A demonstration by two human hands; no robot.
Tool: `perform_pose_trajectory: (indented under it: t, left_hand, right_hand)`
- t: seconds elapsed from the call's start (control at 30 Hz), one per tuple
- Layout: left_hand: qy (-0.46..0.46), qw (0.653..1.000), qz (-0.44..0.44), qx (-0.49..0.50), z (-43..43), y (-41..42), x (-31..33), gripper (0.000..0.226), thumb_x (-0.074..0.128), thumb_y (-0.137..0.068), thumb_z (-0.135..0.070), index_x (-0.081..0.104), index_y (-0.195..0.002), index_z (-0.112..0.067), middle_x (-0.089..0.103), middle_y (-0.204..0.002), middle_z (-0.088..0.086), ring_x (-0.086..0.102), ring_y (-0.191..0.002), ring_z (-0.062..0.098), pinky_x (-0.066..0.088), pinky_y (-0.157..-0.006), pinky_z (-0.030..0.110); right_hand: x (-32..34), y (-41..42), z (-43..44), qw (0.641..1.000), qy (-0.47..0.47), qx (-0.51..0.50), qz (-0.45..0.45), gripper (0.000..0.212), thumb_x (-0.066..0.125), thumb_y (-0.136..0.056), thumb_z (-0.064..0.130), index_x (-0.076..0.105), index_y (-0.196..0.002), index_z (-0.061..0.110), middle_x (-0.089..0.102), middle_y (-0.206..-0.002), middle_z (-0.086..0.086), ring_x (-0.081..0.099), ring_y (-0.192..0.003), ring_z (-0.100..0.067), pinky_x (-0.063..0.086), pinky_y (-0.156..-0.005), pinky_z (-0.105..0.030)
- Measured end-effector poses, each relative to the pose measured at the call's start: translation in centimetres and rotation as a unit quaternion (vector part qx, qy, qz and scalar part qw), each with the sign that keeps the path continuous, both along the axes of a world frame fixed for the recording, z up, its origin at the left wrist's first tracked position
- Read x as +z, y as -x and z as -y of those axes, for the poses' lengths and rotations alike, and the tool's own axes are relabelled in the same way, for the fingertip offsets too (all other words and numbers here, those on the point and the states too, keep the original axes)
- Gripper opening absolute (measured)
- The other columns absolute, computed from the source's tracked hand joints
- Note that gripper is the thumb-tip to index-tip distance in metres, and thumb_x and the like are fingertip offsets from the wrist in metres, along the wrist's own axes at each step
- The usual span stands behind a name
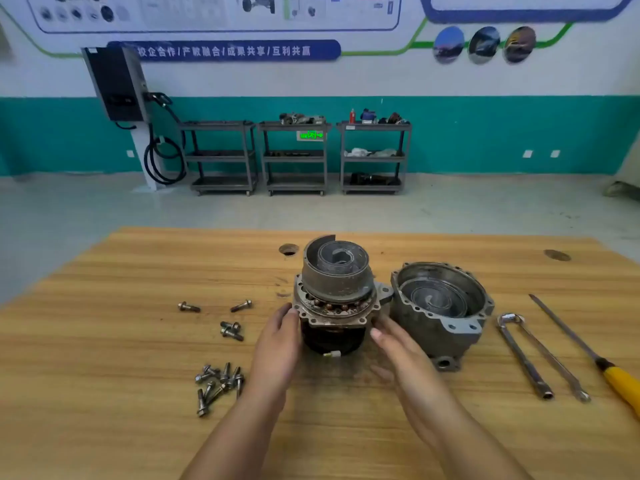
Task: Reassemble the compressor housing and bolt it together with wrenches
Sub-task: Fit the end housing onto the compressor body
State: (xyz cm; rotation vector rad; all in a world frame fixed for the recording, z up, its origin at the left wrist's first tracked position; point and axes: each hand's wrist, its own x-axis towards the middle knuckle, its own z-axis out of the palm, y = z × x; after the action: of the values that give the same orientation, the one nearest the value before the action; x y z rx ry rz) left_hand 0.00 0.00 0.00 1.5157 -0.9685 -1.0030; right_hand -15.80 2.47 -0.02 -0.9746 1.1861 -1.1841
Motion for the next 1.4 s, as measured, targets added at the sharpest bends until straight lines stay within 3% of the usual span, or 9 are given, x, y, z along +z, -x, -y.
perform_pose_trajectory:
  t: [0.13,0.27,0.57,0.67,0.9,1.0,1.2,1.33,1.4]
  left_hand:
    - [0.007,0.999,-0.048,0.0,1.9,0.0,-0.5,0.041,0.034,-0.102,-0.033,0.043,-0.139,-0.019,0.044,-0.143,-0.001,0.04,-0.129,0.015,0.032,-0.11,0.038]
    - [0.01,0.995,-0.093,-0.041,3.3,-0.2,-1.0,0.044,0.033,-0.101,-0.04,0.04,-0.142,-0.025,0.043,-0.146,-0.005,0.037,-0.134,0.014,0.029,-0.114,0.044]
    - [0.018,0.997,-0.064,-0.04,3.9,0.4,-2.1,0.05,0.031,-0.1,-0.046,0.029,-0.147,-0.028,0.034,-0.15,-0.008,0.028,-0.138,0.013,0.023,-0.106,0.029]
    - [0.02,0.997,-0.052,-0.048,4.0,0.3,-2.5,0.048,0.027,-0.101,-0.044,0.031,-0.146,-0.029,0.035,-0.15,-0.008,0.029,-0.138,0.014,0.022,-0.112,0.032]
    - [0.021,0.993,-0.095,-0.066,3.9,-0.2,-2.3,0.051,0.027,-0.1,-0.049,0.035,-0.145,-0.026,0.036,-0.151,-0.006,0.031,-0.138,0.013,0.025,-0.116,0.043]
    - [0.029,0.995,-0.076,-0.066,3.8,-0.5,-2.3,0.053,0.029,-0.1,-0.048,0.031,-0.147,-0.024,0.031,-0.153,-0.005,0.027,-0.141,0.014,0.022,-0.117,0.044]
    - [0.039,0.994,-0.049,-0.087,3.3,-0.7,-2.0,0.049,0.03,-0.1,-0.046,0.037,-0.143,-0.025,0.037,-0.149,-0.006,0.03,-0.139,0.013,0.023,-0.117,0.042]
    - [0.036,0.992,-0.051,-0.108,2.4,-1.0,-1.9,0.047,0.029,-0.1,-0.045,0.042,-0.141,-0.025,0.045,-0.144,-0.004,0.038,-0.135,0.015,0.029,-0.114,0.046]
    - [0.038,0.991,-0.049,-0.116,1.9,-1.1,-1.8,0.043,0.028,-0.101,-0.042,0.047,-0.136,-0.025,0.052,-0.138,-0.004,0.044,-0.13,0.014,0.032,-0.112,0.045]
  right_hand:
    - [-0.7,-0.7,2.0,0.999,-0.009,-0.018,0.036,0.056,0.049,-0.095,0.026,0.026,-0.147,0.025,0.042,-0.142,0.005,0.042,-0.118,-0.006,0.033,-0.101,-0.029]
    - [-1.6,-1.4,3.6,0.997,-0.027,-0.044,0.066,0.053,0.047,-0.095,0.035,0.033,-0.145,0.028,0.042,-0.145,0.007,0.039,-0.132,-0.012,0.029,-0.112,-0.042]
    - [-1.6,-1.6,4.1,0.997,-0.037,-0.035,0.066,0.052,0.039,-0.094,0.05,0.042,-0.14,0.027,0.045,-0.143,0.009,0.036,-0.132,-0.006,0.025,-0.109,-0.031]
    - [-1.5,-1.9,3.5,0.998,-0.018,-0.032,0.057,0.064,0.041,-0.086,0.058,0.037,-0.143,0.03,0.041,-0.145,0.01,0.035,-0.134,-0.008,0.024,-0.115,-0.04]
    - [-1.1,-3.6,2.3,0.999,0.016,-0.029,-0.021,0.1,0.038,-0.058,0.076,0.017,-0.148,0.037,0.027,-0.151,0.014,0.027,-0.137,-0.009,0.026,-0.11,-0.034]
    - [-0.8,-3.4,1.8,1.0,0.007,-0.018,-0.002,0.099,0.036,-0.058,0.076,0.017,-0.147,0.037,0.029,-0.143,0.018,0.03,-0.125,-0.003,0.026,-0.1,-0.027]
    - [-0.9,-3.6,0.0,0.999,0.023,-0.009,-0.02,0.094,0.036,-0.062,0.071,0.019,-0.147,0.034,0.031,-0.145,0.016,0.03,-0.127,0.0,0.023,-0.105,-0.026]
    - [-0.5,-4.0,-1.3,0.998,0.059,-0.017,-0.027,0.056,0.042,-0.079,0.072,0.024,-0.127,0.048,0.031,-0.117,0.042,0.031,-0.103,0.027,0.023,-0.096,-0.016]
    - [-0.7,-4.0,-1.9,0.997,0.072,-0.014,-0.033,0.056,0.04,-0.074,0.062,0.023,-0.126,0.048,0.025,-0.116,0.045,0.029,-0.111,0.022,0.022,-0.101,-0.018]
